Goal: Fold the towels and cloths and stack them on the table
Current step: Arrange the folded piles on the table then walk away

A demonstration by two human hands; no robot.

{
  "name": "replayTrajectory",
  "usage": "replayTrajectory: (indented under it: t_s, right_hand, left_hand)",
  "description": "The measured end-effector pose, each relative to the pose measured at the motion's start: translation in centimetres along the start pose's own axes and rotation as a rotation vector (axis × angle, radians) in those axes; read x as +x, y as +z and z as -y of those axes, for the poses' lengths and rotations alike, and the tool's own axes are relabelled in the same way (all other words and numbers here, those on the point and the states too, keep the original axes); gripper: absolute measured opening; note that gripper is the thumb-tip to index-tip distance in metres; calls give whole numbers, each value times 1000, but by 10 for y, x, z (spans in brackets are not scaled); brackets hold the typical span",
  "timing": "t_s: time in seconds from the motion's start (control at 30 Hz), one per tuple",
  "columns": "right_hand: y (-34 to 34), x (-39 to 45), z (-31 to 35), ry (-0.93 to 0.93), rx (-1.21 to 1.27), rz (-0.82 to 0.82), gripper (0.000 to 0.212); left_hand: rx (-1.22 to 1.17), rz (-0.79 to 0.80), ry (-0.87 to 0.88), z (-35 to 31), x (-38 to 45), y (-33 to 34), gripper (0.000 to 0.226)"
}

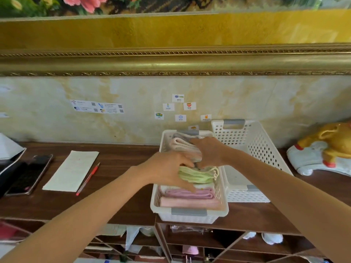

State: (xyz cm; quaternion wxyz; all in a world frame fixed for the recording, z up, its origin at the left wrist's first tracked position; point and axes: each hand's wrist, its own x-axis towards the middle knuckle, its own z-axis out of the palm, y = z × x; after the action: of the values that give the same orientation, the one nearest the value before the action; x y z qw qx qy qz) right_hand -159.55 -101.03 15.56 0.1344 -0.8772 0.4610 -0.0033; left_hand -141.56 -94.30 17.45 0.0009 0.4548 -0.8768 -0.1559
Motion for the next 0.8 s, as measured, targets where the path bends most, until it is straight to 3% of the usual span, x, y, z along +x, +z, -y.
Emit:
replayTrajectory:
  t_s: [0.07, 0.13, 0.23, 0.37, 0.5, 0.63, 0.8]
  right_hand:
    - [5, -4, 2, -16, 23, -2, 55]
    - [6, -6, 1, -27, 36, -36, 54]
    - [4, -4, 0, -19, 41, -49, 56]
    - [1, -3, 3, -16, 57, -35, 57]
    - [1, -3, 5, -1, 0, -20, 60]
    - [-5, 4, 9, 52, -80, -47, 61]
    - [-5, 4, 14, 80, -118, -100, 64]
  left_hand:
    - [-78, -224, -3, 14, -1, -4, 72]
    - [16, -323, -27, 33, 6, -2, 81]
    - [-100, -356, -310, 49, 18, 0, 78]
    - [-616, -442, -503, 53, 46, -5, 52]
    - [-623, -390, -646, 64, 70, 6, 38]
    - [-663, -527, -730, 70, 85, 10, 24]
    - [-692, -577, -775, 71, 95, 9, 17]
